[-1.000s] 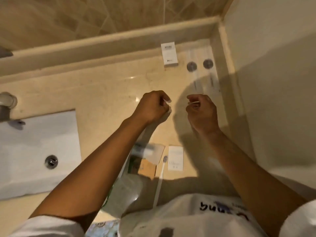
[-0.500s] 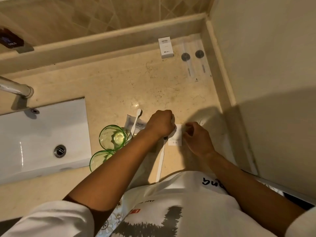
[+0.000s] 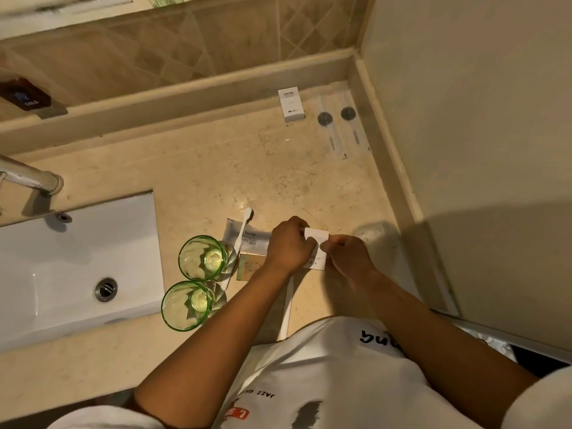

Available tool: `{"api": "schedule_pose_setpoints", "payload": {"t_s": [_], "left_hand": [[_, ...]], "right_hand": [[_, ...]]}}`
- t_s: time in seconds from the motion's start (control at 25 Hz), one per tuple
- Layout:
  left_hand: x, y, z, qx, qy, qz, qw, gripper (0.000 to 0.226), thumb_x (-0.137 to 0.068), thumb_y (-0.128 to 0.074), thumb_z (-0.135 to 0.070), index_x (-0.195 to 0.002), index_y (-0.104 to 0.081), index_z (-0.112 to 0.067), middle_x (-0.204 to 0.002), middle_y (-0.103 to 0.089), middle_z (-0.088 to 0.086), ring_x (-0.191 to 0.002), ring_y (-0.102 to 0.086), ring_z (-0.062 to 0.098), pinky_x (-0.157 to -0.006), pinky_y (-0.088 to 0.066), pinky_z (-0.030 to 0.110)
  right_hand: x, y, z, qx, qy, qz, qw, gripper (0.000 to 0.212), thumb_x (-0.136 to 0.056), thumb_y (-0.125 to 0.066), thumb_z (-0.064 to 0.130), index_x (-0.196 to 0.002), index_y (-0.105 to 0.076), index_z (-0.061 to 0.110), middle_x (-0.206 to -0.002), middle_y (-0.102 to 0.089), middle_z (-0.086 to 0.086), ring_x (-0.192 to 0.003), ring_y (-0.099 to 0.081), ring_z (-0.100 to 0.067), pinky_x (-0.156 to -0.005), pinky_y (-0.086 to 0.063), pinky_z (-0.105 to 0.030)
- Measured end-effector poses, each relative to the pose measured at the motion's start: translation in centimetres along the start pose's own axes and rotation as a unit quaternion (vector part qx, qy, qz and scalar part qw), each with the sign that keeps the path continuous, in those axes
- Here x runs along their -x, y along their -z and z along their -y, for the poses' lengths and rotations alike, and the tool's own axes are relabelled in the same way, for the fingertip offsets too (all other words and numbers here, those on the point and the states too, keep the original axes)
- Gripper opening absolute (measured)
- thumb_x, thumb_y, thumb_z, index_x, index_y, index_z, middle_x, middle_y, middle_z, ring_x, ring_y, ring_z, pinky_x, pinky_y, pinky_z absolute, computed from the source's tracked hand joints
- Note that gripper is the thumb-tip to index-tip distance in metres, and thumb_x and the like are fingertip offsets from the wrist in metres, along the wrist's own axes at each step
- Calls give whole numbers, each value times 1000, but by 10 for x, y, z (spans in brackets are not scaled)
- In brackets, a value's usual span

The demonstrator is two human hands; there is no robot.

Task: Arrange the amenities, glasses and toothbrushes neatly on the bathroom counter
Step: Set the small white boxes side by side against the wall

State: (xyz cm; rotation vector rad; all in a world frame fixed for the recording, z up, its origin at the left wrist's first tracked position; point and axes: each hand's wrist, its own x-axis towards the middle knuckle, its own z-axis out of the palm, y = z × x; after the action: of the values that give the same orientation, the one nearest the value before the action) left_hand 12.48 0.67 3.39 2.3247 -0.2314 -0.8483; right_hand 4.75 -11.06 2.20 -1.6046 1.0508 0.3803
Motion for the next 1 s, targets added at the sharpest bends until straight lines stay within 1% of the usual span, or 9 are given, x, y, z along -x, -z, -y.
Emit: {"api": "schedule_pose_setpoints", "payload": {"t_s": [0.08, 0.24, 0.4, 0.52, 0.6, 0.68, 0.84, 0.92, 1.0], "left_hand": [[-1, 3, 1, 53, 11, -18, 998, 34, -85, -65, -11, -120, -65, -11, -113, -72, 8, -104, -67, 25, -91, -56, 39], [-10, 16, 1, 151, 29, -48, 987, 38, -86, -65, -7, -122, -66, -18, -114, -69, 1, -98, -66, 18, -90, -58, 41], [-26, 36, -3, 194, 49, -67, 977, 46, -89, -67, -15, -134, -61, -23, -112, -63, -6, -101, -64, 16, -89, -54, 30], [-50, 55, -4, 210, 68, -74, 973, 50, -88, -68, -18, -137, -56, -24, -111, -64, -3, -103, -66, 21, -92, -58, 42], [-69, 68, -5, 220, 71, -84, 969, 42, -87, -69, -15, -127, -59, -22, -104, -67, 0, -93, -71, 26, -85, -61, 48], [-89, 82, -8, 264, 79, -101, 956, 28, -88, -68, -9, -114, -59, -15, -96, -67, 3, -76, -75, 33, -76, -62, 52], [-141, 108, -8, 330, 114, -144, 926, 21, -86, -69, -3, -105, -62, -11, -95, -71, 11, -68, -76, 34, -74, -63, 53], [-165, 115, -8, 329, 122, -161, 923, 19, -84, -70, -4, -99, -63, -14, -93, -71, 9, -71, -77, 31, -75, -63, 52], [-184, 117, -7, 300, 123, -168, 931, 18, -84, -71, -8, -99, -64, -14, -92, -71, 6, -81, -75, 29, -80, -63, 46]], "right_hand": [[-4, -1, 2, -26, 2, -2, 1000, 22, -93, -59, 11, -106, -75, 7, -90, -71, -2, -70, -63, -7, -55, -45, -16], [-15, -3, 23, -80, -1, -7, 997, 18, -94, -61, 13, -103, -73, 4, -79, -68, -2, -65, -62, -10, -51, -47, -17], [-34, -7, 59, -83, 24, 18, 996, 20, -95, -61, 18, -104, -72, 3, -87, -70, -7, -77, -65, -19, -61, -50, -23], [-59, -14, 95, -65, 57, 16, 996, 20, -95, -60, 18, -105, -73, 7, -89, -70, -7, -74, -65, -16, -55, -50, -19], [-77, -21, 120, -72, 77, 2, 994, 24, -92, -64, 19, -113, -71, 10, -98, -70, -5, -79, -67, -15, -53, -50, -16], [-97, -31, 142, -88, 86, -18, 992, 30, -85, -68, 20, -114, -67, 17, -112, -71, -7, -94, -71, -23, -64, -55, -26], [-125, -49, 173, -54, 140, -8, 989, 27, -77, -67, 9, -98, -64, 26, -111, -72, -4, -101, -70, -21, -84, -60, -35], [-139, -56, 180, -18, 174, 5, 985, 34, -75, -69, 11, -107, -65, 22, -113, -72, 0, -103, -69, -17, -87, -59, -28], [-152, -60, 183, 19, 194, 0, 981, 41, -79, -69, 10, -118, -64, 20, -114, -70, 1, -102, -67, -13, -77, -52, -9]]}}
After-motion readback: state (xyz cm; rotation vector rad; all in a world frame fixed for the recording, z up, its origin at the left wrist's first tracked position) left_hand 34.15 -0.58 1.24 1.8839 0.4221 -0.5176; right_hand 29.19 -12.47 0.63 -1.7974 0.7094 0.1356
